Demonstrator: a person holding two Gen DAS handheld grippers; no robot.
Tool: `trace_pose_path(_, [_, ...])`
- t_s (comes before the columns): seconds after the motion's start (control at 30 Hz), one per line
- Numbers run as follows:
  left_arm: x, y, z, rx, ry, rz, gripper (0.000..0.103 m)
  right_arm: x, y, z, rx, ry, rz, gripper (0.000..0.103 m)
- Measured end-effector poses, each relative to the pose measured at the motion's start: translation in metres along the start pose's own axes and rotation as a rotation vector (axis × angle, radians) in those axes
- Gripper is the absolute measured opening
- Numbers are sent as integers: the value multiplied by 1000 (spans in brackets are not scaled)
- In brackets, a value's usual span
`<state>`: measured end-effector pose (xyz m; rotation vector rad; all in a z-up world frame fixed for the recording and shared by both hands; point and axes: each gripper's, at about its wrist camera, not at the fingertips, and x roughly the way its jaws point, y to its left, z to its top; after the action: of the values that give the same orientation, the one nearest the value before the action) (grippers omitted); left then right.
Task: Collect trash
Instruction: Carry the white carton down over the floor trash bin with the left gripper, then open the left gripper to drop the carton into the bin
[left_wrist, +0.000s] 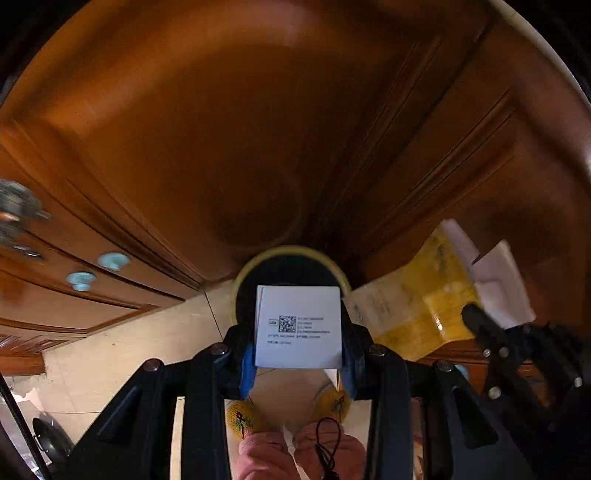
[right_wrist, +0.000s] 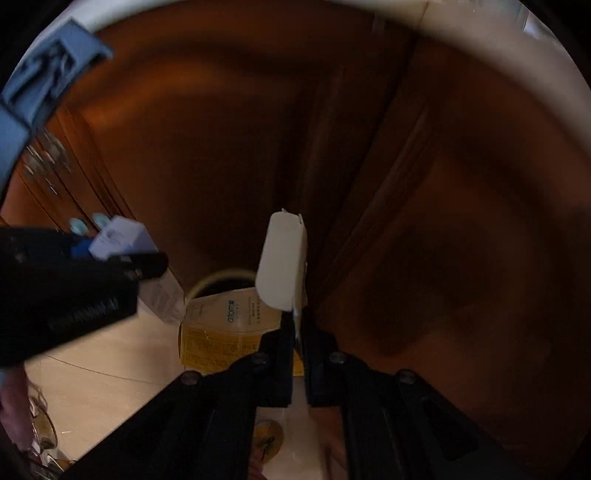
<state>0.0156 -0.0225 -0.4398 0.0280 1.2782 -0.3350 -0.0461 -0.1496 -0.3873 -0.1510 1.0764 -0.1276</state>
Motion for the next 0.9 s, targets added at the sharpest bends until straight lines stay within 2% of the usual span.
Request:
trace_pose_path(0.1, [38, 4, -4, 30, 19, -12, 34, 45, 5, -18, 46, 46, 3, 4])
trace_pose_path(0.27, [84, 5, -6, 95, 44, -43, 35, 95, 11, -28, 71, 94, 9, 4])
trace_pose_path(0.3, [89, 5, -6, 103, 41, -48, 42, 104, 12, -29, 74, 106, 20, 5])
trace_pose_path(0.33, [94, 5, -6, 115, 40, -51, 58, 110, 13, -29, 74, 113, 26, 5])
trace_pose_path(0.4, [100, 5, -9, 130, 28, -40, 79, 122, 14, -28, 82, 127, 49, 7])
trace_pose_path(0.43, [100, 5, -10, 133, 23, -41, 84, 126, 14, -28, 84, 130, 57, 7])
trace_pose_path(0.5, [104, 9, -8, 139, 26, -39, 85, 131, 14, -26, 86, 140, 67, 10])
trace_pose_path(0.73, [100, 17, -3, 116, 38, 1, 85, 121, 11, -20, 116, 141, 72, 11])
trace_pose_path(0.9, [90, 24, -3, 99, 27, 33, 85, 108, 14, -12, 120, 139, 77, 18])
